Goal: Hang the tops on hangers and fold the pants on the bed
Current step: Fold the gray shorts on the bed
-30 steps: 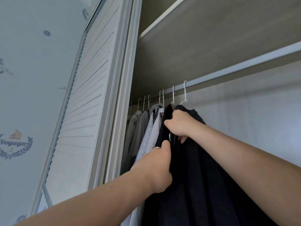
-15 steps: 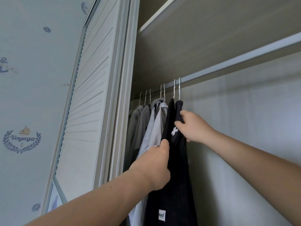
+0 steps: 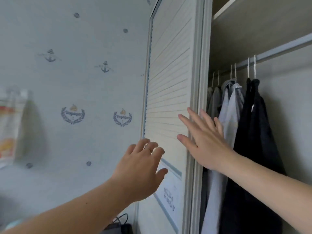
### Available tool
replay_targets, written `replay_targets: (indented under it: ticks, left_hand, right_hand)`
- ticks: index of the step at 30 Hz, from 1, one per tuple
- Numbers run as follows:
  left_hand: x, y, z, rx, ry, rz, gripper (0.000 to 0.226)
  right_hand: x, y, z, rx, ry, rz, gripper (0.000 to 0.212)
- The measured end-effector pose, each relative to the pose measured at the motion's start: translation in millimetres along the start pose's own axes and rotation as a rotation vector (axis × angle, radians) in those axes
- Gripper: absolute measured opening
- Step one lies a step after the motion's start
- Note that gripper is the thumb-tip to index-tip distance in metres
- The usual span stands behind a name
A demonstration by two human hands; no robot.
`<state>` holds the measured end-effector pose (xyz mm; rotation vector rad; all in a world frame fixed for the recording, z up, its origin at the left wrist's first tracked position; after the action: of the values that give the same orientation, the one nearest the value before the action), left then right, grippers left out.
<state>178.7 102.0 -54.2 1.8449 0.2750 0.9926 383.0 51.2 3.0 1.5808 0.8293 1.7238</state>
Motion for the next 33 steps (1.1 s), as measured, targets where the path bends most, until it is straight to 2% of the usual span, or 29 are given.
replay_targets:
  ticks: [8, 12, 19, 26, 33]
  left_hand:
    - [-231, 34, -112, 0.084, 0.354, -0.13, 0.073]
    - [-361, 45, -140, 0.104, 0.585, -0.177, 0.076]
    - [-571, 57, -134, 0.091, 1.016, -0.262, 0.079]
    - [-738, 27, -100, 0.007, 1.434, -0.373, 0.08]
    - [-839, -13, -102, -0.145, 1.782, -0.394, 0.085]
  right_hand:
    - [-42, -56, -212, 0.213, 0.284, -0.165, 0.077]
    - [-76, -81, -320, 0.283, 0.468, -0.266, 0.075]
    - [-155, -125, -494, 0.462, 0.806, -0.417, 0.075]
    - [-254, -180, -631, 0.607, 1.095, -0.662, 0.072]
    - [-304, -231, -741, 0.709, 1.188, -0.931, 0.078]
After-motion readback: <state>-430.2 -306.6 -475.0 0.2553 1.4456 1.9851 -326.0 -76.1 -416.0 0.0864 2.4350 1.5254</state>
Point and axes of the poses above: each hand's wrist, its own x-axis towards the middle knuckle, its own y-axis out of the back of the hand, z = x × y, the point moved 1 cm from there along x, towards the middle knuckle, and after that the axes turned 9 degrees about -z, right-handed, at the moved point
